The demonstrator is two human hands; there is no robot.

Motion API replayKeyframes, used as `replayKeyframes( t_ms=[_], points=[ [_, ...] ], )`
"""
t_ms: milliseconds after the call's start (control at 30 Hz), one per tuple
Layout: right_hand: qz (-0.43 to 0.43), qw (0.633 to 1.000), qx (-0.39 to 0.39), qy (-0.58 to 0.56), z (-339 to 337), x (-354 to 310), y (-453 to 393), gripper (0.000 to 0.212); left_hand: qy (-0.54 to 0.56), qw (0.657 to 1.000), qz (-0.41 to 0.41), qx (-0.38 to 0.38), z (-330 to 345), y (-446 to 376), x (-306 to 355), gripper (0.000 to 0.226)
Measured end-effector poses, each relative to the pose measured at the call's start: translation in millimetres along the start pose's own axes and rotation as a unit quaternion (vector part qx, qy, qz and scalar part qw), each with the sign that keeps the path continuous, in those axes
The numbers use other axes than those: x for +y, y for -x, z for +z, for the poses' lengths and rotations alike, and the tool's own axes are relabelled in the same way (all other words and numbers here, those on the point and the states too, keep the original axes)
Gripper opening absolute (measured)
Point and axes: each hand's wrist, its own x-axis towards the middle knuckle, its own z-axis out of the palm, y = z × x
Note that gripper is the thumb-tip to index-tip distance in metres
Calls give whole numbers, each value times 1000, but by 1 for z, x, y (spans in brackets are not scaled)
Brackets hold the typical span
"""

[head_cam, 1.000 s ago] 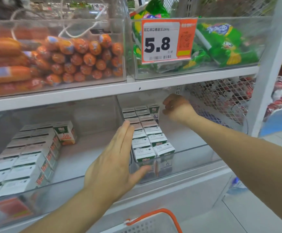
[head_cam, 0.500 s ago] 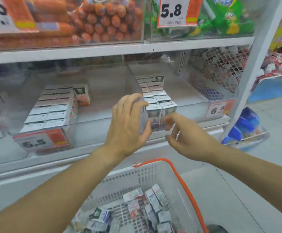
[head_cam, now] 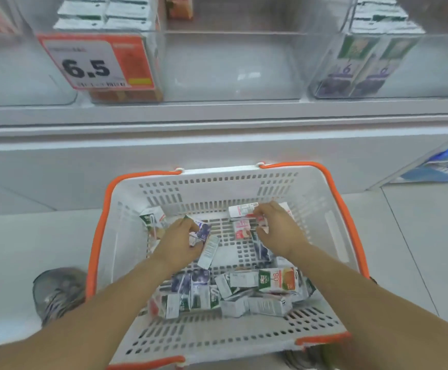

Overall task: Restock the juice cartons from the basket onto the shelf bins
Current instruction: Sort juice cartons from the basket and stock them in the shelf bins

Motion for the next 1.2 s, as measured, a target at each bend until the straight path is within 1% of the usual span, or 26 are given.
replayKeyframes(
  t_ms=[67, 133, 233, 300, 400, 467, 567, 667, 700, 767, 800, 867, 900, 933, 967, 1000, 1033, 1067, 1133, 1167, 1200],
  points=[
    [7, 1000, 11, 11, 12, 6, -13, 46, 27, 999, -37, -11, 11, -3, -11, 34],
    [-5, 999, 7, 39, 21, 11, -30, 57, 47, 997, -56, -32, 23, -8, -14, 43],
    [-38, 986, -45, 158, 33, 16, -51, 68, 28, 995, -78, -63, 48, -19, -13, 59],
    [-48, 973, -45, 219, 39, 17, -58, 67, -27, 994, -90, -48, 61, -25, -9, 60],
    [-58, 957, -47, 279, 44, 14, -65, 60, -151, 982, -109, -30, 72, -31, -1, 68],
    [-68, 950, -52, 300, 44, 13, -67, 54, -184, 976, -112, -14, 77, -35, 3, 68],
    [-56, 964, -53, 253, 35, 10, -65, 50, -204, 975, -91, -3, 80, -39, 9, 57],
    [-22, 990, -61, 128, 13, 2, -62, 49, -194, 977, -89, -16, 78, -41, 13, 50],
    [-11, 994, -58, 89, 3, -2, -61, 45, -184, 979, -87, -20, 75, -40, 14, 50],
    [4, 997, -58, 44, -23, -10, -56, 30, -133, 987, -88, -14, 67, -36, 16, 48],
    [15, 997, -68, 27, -38, -13, -52, 26, -82, 992, -96, 1, 61, -34, 18, 45],
    [42, 994, -102, -2, -68, -19, -42, 28, 62, 990, -126, 19, 46, -28, 24, 40],
    [47, 992, -115, -5, -84, -21, -36, 29, 134, 980, -144, 16, 38, -27, 28, 38],
    [46, 991, -124, -2, -100, -25, -30, 31, 214, 963, -162, 14, 29, -26, 30, 39],
    [45, 991, -128, 0, -115, -29, -24, 32, 306, 934, -187, 3, 19, -25, 34, 41],
    [45, 991, -129, -5, -131, -35, -17, 32, 398, 895, -202, -17, 8, -23, 40, 45],
    [45, 990, -130, -19, -147, -40, -9, 30, 467, 859, -204, -53, -4, -19, 45, 48],
    [43, 989, -136, -40, -164, -48, 1, 27, 519, 829, -188, -91, -15, -15, 53, 46],
    [35, 985, -145, -89, -194, -62, 21, 23, 572, 795, -133, -151, -37, -4, 74, 34],
    [29, 983, -141, -116, -205, -67, 32, 23, 598, 777, -111, -160, -46, 1, 84, 31],
    [20, 980, -136, -146, -215, -72, 42, 23, 631, 752, -92, -166, -57, 7, 95, 28]
  ],
)
